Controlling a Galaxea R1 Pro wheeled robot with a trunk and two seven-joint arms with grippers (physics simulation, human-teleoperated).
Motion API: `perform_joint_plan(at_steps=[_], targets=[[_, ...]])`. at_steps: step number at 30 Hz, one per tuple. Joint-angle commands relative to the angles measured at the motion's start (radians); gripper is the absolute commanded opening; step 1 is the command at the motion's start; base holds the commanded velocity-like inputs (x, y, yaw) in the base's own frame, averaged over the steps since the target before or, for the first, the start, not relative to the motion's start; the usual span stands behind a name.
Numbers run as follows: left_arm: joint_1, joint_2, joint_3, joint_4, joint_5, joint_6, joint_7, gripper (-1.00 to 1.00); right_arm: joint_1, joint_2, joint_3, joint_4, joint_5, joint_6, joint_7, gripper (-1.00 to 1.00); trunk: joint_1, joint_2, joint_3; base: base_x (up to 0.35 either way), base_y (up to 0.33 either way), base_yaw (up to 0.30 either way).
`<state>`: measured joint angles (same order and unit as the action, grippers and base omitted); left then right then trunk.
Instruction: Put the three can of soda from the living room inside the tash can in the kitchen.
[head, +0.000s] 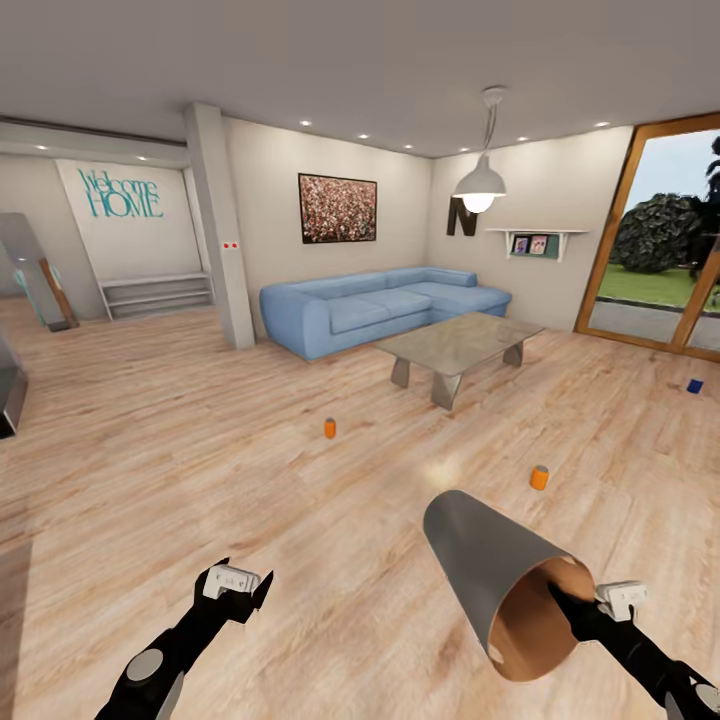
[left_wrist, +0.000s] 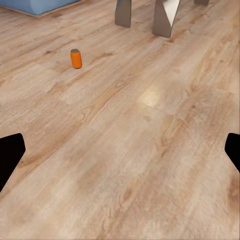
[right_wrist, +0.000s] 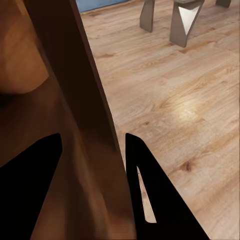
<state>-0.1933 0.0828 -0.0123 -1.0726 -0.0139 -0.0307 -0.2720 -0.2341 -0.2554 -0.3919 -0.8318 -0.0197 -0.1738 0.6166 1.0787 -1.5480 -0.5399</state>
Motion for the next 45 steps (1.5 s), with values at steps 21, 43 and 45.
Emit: perform_joint_plan(at_steps=[21,43,45], targets=[[0.000,0.000,0.002,0.041,0.000,-0.001,-0.001,1.00,-0.001,0.009,0.000,0.000,-0.005,0.000,0.002,-1.00,0.000,0.000,0.001,0.299,0.183,-0.043],[-0.001,0.000,0.002,0.065,0.002,-0.001,-0.002,1.00,-0.001,0.009,-0.002,0.009,-0.007,-0.001,0.000,-1.00,0.000,0.000,0.016,0.288,0.205,-0.228],[-0.001,0.000,0.002,0.066,0.002,0.000,-0.002,1.00,-0.001,0.008,-0.002,0.009,-0.007,-0.001,0.000,-1.00,0.000,0.000,0.017,0.283,0.215,-0.217]])
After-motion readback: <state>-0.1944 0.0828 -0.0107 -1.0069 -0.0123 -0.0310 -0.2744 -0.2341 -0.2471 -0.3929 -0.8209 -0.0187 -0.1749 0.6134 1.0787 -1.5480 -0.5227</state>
